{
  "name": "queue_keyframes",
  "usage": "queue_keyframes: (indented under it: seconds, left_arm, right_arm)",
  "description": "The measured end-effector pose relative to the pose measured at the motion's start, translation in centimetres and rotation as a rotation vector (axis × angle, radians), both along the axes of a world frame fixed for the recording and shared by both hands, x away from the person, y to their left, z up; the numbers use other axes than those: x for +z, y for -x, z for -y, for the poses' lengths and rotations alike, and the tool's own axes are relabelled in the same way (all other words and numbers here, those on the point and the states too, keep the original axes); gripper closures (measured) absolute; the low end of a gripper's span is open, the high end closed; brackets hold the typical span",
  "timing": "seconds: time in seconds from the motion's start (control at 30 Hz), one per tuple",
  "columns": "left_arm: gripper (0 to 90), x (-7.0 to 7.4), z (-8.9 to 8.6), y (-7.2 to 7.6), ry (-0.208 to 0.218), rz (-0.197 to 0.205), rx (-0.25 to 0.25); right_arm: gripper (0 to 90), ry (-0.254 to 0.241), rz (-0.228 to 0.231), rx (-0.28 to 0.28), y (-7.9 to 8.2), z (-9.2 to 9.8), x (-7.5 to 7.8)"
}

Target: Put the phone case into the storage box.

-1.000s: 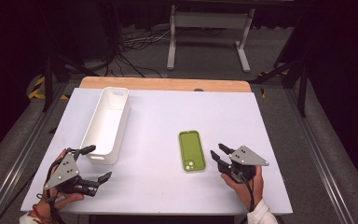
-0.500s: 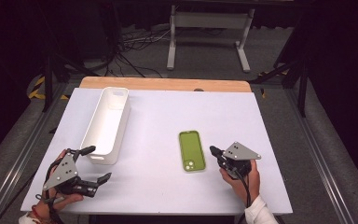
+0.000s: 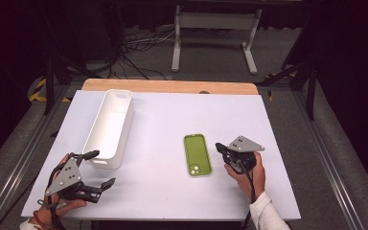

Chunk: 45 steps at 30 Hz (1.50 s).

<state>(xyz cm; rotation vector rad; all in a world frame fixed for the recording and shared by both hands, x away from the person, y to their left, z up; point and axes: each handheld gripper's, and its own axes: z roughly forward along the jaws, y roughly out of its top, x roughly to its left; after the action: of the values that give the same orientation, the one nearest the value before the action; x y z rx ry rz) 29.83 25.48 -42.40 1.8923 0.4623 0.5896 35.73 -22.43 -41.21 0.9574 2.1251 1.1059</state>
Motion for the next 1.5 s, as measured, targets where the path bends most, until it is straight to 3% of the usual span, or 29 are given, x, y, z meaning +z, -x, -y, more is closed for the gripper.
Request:
queue_keyframes:
  seconds: [0.27, 0.3, 0.43, 0.83, 1.33, 1.5]
  left_arm:
    - [4.1, -0.1, 0.2, 0.0, -0.003, -0.008, -0.004]
    - [4.1, -0.1, 0.2, 0.0, 0.001, -0.014, -0.003]
    - [4.1, -0.1, 0.2, 0.0, 0.001, -0.015, -0.002]
    - [4.2, -0.2, 0.2, -0.1, -0.009, -0.011, -0.005]
    - [4.2, -0.3, 0.1, -0.1, -0.004, -0.011, -0.012]
    - [4.2, -0.3, 0.1, 0.0, -0.008, -0.014, -0.015]
  right_arm:
    - [90.0, -0.013, -0.022, 0.010, -1.6, -0.3, 0.0]
    - [90.0, 0.010, -0.026, 0.010, -2.2, -0.6, -0.1]
    - [90.0, 0.028, -0.033, 0.017, -3.1, -1.0, -0.2]
    - [90.0, 0.042, -0.086, 0.136, -6.3, -4.4, -0.1]
    - [90.0, 0.159, -0.177, 0.251, -9.1, -9.5, -1.9]
    - [90.0, 0.180, -0.176, 0.272, -9.6, -10.3, -2.1]
